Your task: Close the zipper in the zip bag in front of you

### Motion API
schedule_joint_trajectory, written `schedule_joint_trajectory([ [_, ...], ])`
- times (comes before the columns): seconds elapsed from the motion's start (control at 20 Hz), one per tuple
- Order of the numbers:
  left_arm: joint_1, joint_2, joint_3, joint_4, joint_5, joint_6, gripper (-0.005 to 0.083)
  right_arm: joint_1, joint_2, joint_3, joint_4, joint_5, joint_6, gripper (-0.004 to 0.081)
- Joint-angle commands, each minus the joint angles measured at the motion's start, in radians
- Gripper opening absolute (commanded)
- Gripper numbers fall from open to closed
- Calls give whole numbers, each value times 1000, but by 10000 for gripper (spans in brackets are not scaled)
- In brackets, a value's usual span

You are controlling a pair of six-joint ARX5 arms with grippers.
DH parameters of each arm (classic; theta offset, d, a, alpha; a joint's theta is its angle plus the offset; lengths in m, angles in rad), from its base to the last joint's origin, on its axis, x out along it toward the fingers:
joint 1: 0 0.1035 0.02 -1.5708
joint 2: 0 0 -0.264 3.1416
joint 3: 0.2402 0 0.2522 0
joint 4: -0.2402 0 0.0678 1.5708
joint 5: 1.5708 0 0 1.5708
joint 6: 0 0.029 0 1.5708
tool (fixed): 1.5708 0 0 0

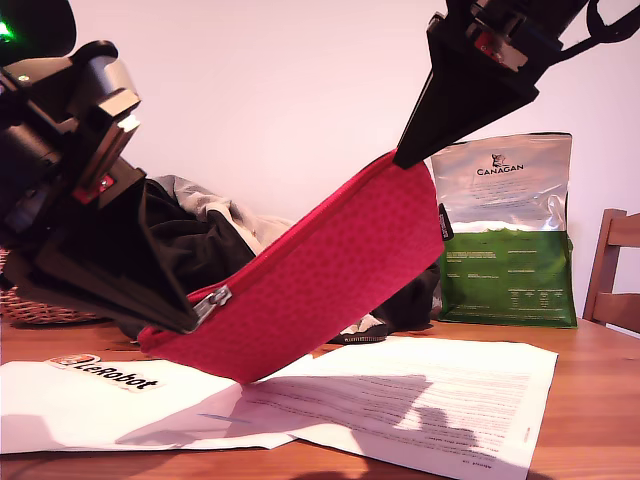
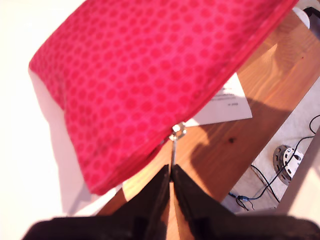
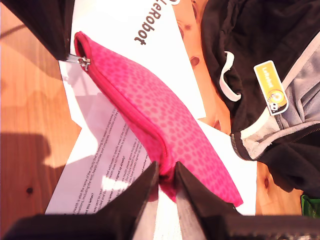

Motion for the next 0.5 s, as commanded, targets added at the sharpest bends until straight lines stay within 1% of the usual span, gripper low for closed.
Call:
schedule_joint_trajectory([
  [0.0,14,3,-26,-37,-10,16,-24,-11,-13,15,18,20,1,-13],
  [0.25,32,3,-26,-56,-10,34,-24,-11,-13,15,17,21,1,-13],
  [0.45,48,3,-26,-83,-10,43,-24,-11,-13,15,16,42,1,-13],
])
